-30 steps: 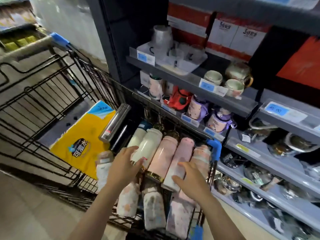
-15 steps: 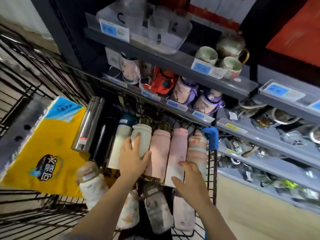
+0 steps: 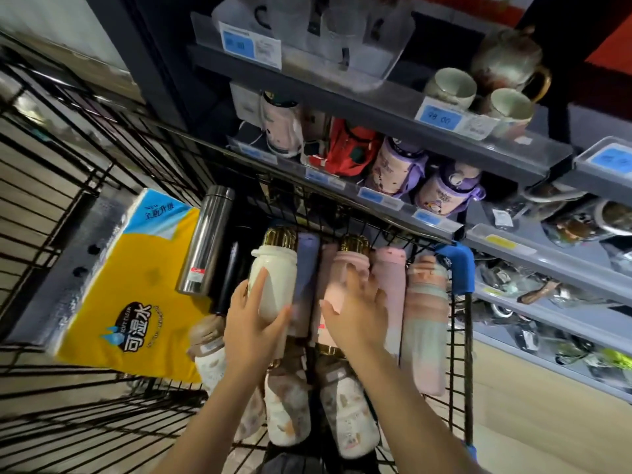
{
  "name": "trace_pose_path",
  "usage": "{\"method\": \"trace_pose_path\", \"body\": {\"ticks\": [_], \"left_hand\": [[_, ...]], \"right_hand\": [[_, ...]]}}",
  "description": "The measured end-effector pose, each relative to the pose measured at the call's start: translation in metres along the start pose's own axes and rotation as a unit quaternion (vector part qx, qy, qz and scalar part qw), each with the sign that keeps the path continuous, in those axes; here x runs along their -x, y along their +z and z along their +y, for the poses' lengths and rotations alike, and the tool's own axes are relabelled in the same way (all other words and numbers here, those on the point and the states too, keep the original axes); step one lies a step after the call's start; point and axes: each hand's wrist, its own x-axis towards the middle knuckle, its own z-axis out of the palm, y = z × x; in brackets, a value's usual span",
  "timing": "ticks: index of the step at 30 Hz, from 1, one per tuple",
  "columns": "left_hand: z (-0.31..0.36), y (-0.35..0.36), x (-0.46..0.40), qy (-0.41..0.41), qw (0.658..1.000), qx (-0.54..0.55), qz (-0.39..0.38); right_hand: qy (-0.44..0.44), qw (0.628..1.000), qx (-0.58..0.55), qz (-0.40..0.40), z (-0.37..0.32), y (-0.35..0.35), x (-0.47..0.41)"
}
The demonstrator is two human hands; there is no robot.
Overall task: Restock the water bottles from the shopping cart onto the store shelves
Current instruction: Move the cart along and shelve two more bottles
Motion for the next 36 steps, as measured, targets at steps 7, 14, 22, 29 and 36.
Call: {"method": "trace_pose_path", "body": {"ticks": [7,14,22,29,36], "left_hand": [[-0.016,-0.051,0.016,0.006,0.999,0.024,0.048],[-0.023,-0.055,0.021,0.007,0.999,0.026,0.045],[-0.019,-0.054,0.020,0.016,0.999,0.029,0.037],[-0.022,-0.057,0.022,0.013,0.999,0.028,0.040],[-0.021,-0.058,0.025,0.013,0.999,0.025,0.042]], "right_hand": [[0.007,0.991,0.134,0.027,-0.024,0.043,-0.009],[0.013,0.995,0.039,0.093,-0.018,0.055,-0.011],[-0.045,0.995,-0.055,0.075,-0.006,0.053,-0.004],[-0.003,1.000,0.027,0.014,-0.013,0.043,-0.001],[0.025,0.998,0.056,-0.034,-0.020,0.033,-0.002]]}}
